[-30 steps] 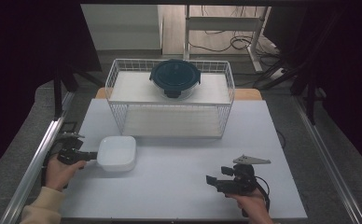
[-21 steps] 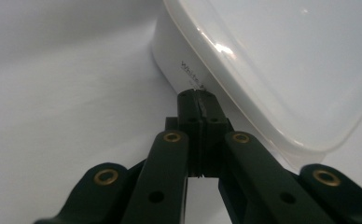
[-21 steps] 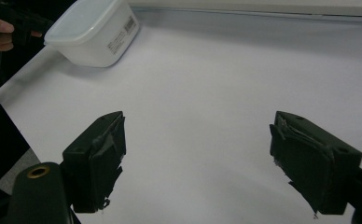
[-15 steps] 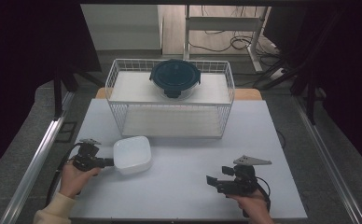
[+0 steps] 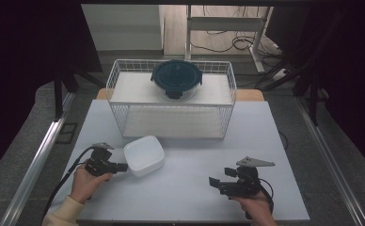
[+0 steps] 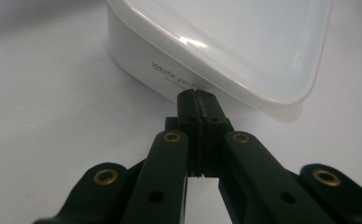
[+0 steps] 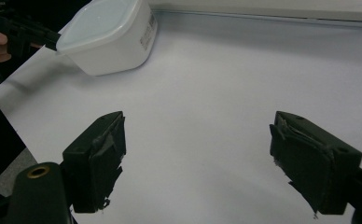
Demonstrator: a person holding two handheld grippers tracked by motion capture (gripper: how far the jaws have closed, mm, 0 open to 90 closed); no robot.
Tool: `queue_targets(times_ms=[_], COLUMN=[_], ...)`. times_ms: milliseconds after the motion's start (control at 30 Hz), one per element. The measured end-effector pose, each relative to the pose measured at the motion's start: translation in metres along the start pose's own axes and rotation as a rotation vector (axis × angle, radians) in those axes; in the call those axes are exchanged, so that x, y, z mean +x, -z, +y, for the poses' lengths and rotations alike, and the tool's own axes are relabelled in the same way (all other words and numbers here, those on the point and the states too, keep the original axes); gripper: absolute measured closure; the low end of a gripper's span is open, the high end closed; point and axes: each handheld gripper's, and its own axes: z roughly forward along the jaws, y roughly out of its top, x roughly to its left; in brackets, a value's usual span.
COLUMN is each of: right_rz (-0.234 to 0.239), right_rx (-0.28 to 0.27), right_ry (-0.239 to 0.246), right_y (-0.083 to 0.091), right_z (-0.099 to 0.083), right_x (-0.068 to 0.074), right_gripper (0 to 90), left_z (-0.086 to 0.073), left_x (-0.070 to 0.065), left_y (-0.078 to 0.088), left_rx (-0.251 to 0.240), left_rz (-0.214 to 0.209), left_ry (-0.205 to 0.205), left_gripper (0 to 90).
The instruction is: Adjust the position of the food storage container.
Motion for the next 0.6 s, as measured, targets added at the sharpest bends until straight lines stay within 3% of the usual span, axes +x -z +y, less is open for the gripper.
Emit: queue_targets(times_ms=[167,300,333,367,400,500,600], right_rz=[-0.002,-0.006,-0.006,-0.006,-0.006,-0.006,-0.006], right_rx=[-0.004,-0.010,-0.011,-0.011,-0.012,-0.009,0.002], right_ry=[-0.001,0.000,0.000,0.000,0.000,-0.002,-0.006], right_y=[0.001,0.002,0.003,0.003,0.003,0.002,-0.001], right_z=[0.000,0.000,0.001,0.001,0.001,0.000,-0.001], right_x=[-0.001,-0.002,-0.002,-0.002,-0.002,-0.003,-0.005], right_gripper=[18.1,18.2,18.2,18.2,18.2,18.1,18.1], left_z=[0.000,0.001,0.003,0.003,0.008,0.021,0.038], left_x=[-0.004,0.000,0.006,0.006,0.014,0.025,0.026], left_y=[-0.006,0.005,0.016,0.016,0.027,0.037,0.039], left_rx=[0.011,-0.013,-0.052,-0.052,-0.081,-0.100,-0.111], left_rz=[-0.014,0.020,0.049,0.049,0.071,0.094,0.111], left_ry=[-0.006,-0.015,-0.002,-0.002,0.017,0.041,0.016], left_gripper=[89.5,89.6,89.6,89.7,89.7,89.7,89.7])
